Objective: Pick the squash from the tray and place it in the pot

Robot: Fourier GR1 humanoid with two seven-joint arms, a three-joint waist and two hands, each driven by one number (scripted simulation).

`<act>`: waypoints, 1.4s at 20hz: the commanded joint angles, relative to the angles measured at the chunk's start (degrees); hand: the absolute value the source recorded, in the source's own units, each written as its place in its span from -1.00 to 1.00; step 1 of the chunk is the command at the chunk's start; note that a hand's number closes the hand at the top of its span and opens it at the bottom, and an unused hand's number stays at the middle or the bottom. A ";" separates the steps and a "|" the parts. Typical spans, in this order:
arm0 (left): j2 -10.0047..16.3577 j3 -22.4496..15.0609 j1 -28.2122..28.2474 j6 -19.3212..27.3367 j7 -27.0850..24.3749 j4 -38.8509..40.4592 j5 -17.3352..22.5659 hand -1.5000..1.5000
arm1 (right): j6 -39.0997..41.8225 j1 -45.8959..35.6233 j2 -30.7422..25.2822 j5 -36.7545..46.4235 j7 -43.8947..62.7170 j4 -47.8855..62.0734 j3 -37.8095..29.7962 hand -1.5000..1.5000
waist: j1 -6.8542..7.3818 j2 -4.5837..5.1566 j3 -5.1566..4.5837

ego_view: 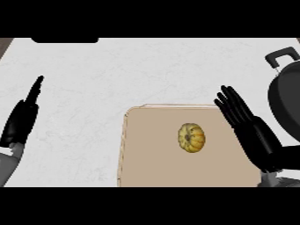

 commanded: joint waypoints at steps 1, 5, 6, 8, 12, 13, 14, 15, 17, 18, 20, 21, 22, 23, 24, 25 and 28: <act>-3.26 0.44 -1.76 0.27 1.49 -2.19 0.54 0.00 | -2.58 -7.55 0.28 7.88 1.87 2.78 3.01 1.00 | 0.34 -0.81 -0.32; -7.90 4.46 -5.11 0.05 -1.41 -6.79 8.24 0.00 | 3.35 -18.95 -15.37 22.51 5.65 2.36 5.12 1.00 | 4.93 -1.08 -1.23; -9.14 4.83 -7.00 0.20 -1.20 -8.19 9.16 0.00 | 5.30 -21.59 -18.42 25.45 6.64 2.86 6.14 1.00 | 5.64 -1.14 -1.39; -9.98 3.67 -4.80 -0.47 -0.76 -7.01 9.67 0.00 | 8.02 -23.18 -28.20 36.86 4.74 1.67 8.21 1.00 | 5.44 -1.86 -2.32; -12.90 6.01 -4.81 0.06 0.41 -11.02 13.75 0.00 | 6.51 -30.74 -22.82 43.00 -0.60 9.59 12.91 -1.00 | 4.09 -0.41 -0.35; -11.96 6.87 -4.60 -0.78 1.66 -13.21 14.91 0.00 | 8.47 -33.42 -22.07 42.02 -2.94 12.23 13.06 -1.00 | 4.07 -0.46 -0.31; -11.37 7.79 -3.18 -0.48 1.06 -12.75 14.47 0.00 | 11.00 -34.89 -22.38 40.63 -4.43 11.04 12.58 -1.00 | 2.40 -0.68 -0.32; -10.61 9.17 -4.94 -1.98 1.92 -12.23 15.79 0.00 | 9.18 -37.40 -17.59 43.94 -3.18 13.13 16.22 -1.00 | 2.57 -0.53 -0.34; -10.46 8.95 -0.51 -1.38 2.10 -16.07 15.24 0.00 | 9.66 -38.67 -14.01 46.30 -1.34 12.81 18.69 -1.00 | 1.82 -0.82 -0.33; -11.11 9.71 -1.28 -2.49 -0.20 -12.97 15.61 0.00 | 14.86 -44.07 -14.70 44.58 -0.56 15.80 17.71 -1.00 | 1.85 -0.63 -0.39; -10.84 10.41 -0.78 -2.22 0.25 -13.27 15.45 0.00 | 20.78 -46.21 -13.43 44.16 6.25 13.90 19.57 -1.00 | 1.24 -0.89 -0.41; -11.49 10.69 -2.31 -1.31 1.67 -13.24 15.47 0.00 | 23.84 -45.47 -14.42 43.02 7.92 11.79 19.38 -1.00 | 0.38 -1.02 -0.39; -10.08 10.53 -1.83 -2.31 2.52 -13.64 15.53 0.00 | 25.80 -49.02 -11.30 44.05 12.68 13.84 21.80 -1.00 | 1.23 -1.03 -0.45; -9.29 11.63 -1.59 -3.49 1.62 -14.12 16.43 0.00 | 28.37 -49.49 -10.78 44.24 13.88 15.95 23.60 -1.00 | 1.68 -0.99 -0.49; -11.13 9.42 -1.39 -1.13 2.88 -14.01 14.62 0.00 | 31.99 -48.63 -12.58 43.69 14.36 14.76 24.58 -1.00 | 0.67 -1.13 -0.44; -10.54 10.77 0.20 -2.91 0.72 -14.18 15.87 0.00 | 33.75 -50.35 -10.13 44.45 17.75 16.41 26.43 -1.00 | 1.44 -1.10 -0.52; -10.17 11.33 -1.19 -2.50 1.75 -13.31 15.48 0.00 | 41.08 -51.86 -6.15 44.79 25.21 16.60 31.30 -1.00 | 0.50 -1.23 -0.53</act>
